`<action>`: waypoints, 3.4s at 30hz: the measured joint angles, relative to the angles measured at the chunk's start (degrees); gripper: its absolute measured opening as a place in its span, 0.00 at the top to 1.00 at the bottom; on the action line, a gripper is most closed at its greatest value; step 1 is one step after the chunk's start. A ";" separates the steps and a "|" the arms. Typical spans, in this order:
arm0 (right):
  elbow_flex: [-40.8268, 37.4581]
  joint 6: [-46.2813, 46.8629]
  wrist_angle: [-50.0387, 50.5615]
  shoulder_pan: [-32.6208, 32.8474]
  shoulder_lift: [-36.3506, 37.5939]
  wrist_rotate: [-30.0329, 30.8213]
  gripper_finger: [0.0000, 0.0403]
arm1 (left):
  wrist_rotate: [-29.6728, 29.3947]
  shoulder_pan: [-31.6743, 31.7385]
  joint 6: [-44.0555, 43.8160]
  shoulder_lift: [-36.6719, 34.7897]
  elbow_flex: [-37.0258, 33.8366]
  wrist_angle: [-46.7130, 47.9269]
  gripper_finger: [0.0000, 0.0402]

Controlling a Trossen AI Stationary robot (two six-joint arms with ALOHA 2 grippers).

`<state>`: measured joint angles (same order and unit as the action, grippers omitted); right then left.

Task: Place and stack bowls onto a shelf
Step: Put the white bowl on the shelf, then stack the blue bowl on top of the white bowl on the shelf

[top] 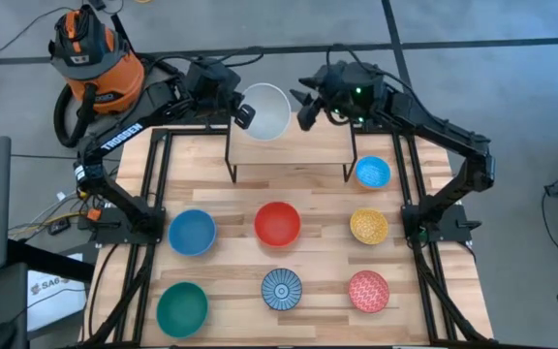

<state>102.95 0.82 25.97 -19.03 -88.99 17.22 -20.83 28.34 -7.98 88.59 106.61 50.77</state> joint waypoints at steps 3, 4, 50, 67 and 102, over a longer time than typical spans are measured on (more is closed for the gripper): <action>-0.17 4.30 2.08 -0.35 -0.33 0.13 0.51 | -0.49 0.36 0.39 1.10 0.02 1.48 1.00; -0.17 5.31 2.58 -0.15 -0.31 0.20 0.51 | -0.50 0.59 0.78 1.79 0.02 2.39 1.00; -0.15 32.36 19.94 6.50 4.02 -3.06 0.51 | 23.83 19.20 5.04 14.57 2.07 10.21 0.70; -9.40 38.11 31.82 13.73 7.59 2.84 0.51 | 20.31 12.85 -0.24 -3.17 -9.05 9.12 0.58; -25.68 35.61 19.56 38.92 3.60 -3.72 0.51 | 1.01 -46.60 -52.26 -26.69 -50.45 -2.61 0.58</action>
<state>77.28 36.43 45.53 19.89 -85.39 13.50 -19.82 -18.26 -60.24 61.90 56.16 48.15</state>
